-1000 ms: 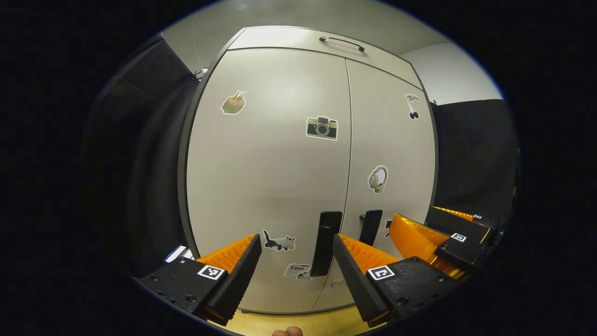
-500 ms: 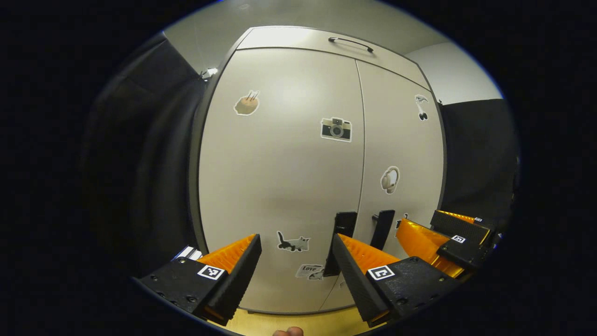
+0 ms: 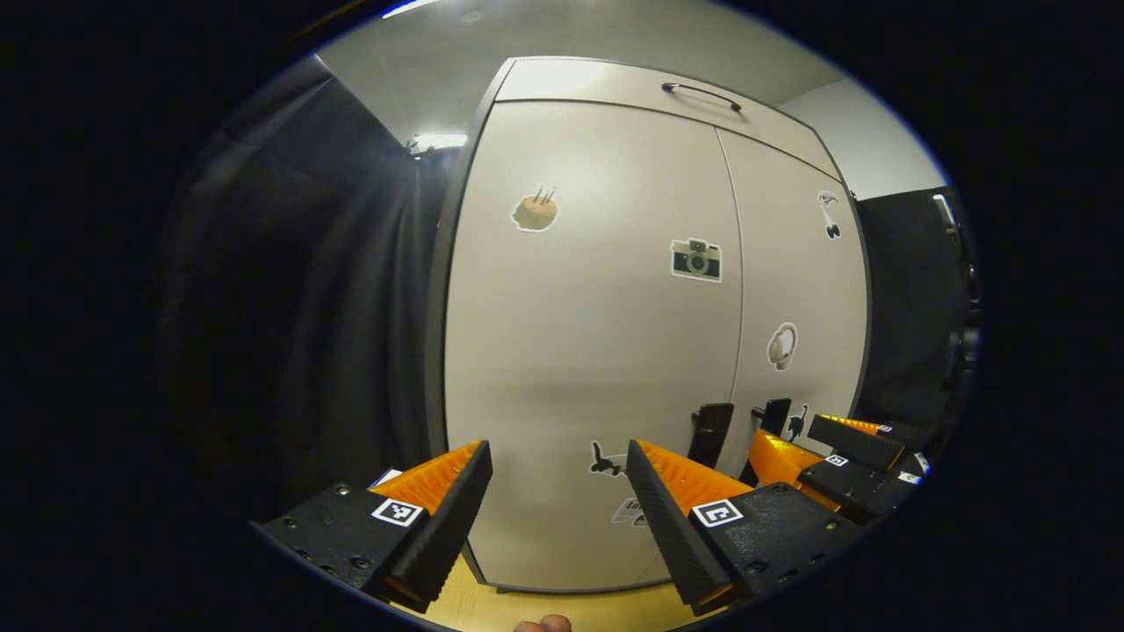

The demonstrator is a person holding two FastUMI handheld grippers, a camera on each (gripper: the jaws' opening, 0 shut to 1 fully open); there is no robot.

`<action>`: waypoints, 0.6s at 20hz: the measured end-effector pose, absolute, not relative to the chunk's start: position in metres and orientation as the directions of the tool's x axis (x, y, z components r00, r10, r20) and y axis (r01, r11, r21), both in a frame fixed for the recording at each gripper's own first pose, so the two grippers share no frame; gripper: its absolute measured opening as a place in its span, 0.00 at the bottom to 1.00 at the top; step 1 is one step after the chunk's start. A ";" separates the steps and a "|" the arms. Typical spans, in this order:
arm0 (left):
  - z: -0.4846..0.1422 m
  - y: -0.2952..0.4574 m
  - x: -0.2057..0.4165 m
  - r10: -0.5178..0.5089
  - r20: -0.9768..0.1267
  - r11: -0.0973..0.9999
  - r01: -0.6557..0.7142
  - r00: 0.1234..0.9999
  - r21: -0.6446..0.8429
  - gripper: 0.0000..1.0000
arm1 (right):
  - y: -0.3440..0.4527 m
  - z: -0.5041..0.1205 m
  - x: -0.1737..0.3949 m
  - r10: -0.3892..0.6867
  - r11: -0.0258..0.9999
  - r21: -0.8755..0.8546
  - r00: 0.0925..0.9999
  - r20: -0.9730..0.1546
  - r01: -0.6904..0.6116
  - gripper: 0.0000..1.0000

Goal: Open the right door of the double-door shoe cabinet with the right hand, and open the left door with the left hand.

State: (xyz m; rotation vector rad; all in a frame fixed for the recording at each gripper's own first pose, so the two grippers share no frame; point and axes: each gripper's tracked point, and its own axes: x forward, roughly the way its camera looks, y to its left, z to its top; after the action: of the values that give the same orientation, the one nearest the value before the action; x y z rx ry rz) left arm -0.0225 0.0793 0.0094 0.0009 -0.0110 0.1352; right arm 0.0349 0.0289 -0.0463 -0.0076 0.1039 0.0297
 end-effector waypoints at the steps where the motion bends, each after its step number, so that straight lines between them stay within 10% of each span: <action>1: 0.010 0.085 -0.024 0.145 0.011 0.989 -0.145 0.989 -0.002 0.95 | 0.030 -0.049 0.038 0.025 1.000 -0.009 0.994 -0.109 -0.026 0.96; 12: 0.011 0.130 -0.042 0.239 0.016 0.971 -0.239 0.971 -0.004 0.95 | 0.037 -0.072 0.067 -0.015 0.999 -0.051 0.990 -0.138 0.008 0.70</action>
State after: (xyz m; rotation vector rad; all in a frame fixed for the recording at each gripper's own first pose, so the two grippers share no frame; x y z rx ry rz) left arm -0.0421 0.1302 0.0111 -0.0024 -0.0167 0.2410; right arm 0.0672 0.0372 -0.0724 -0.0508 0.1387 -0.0117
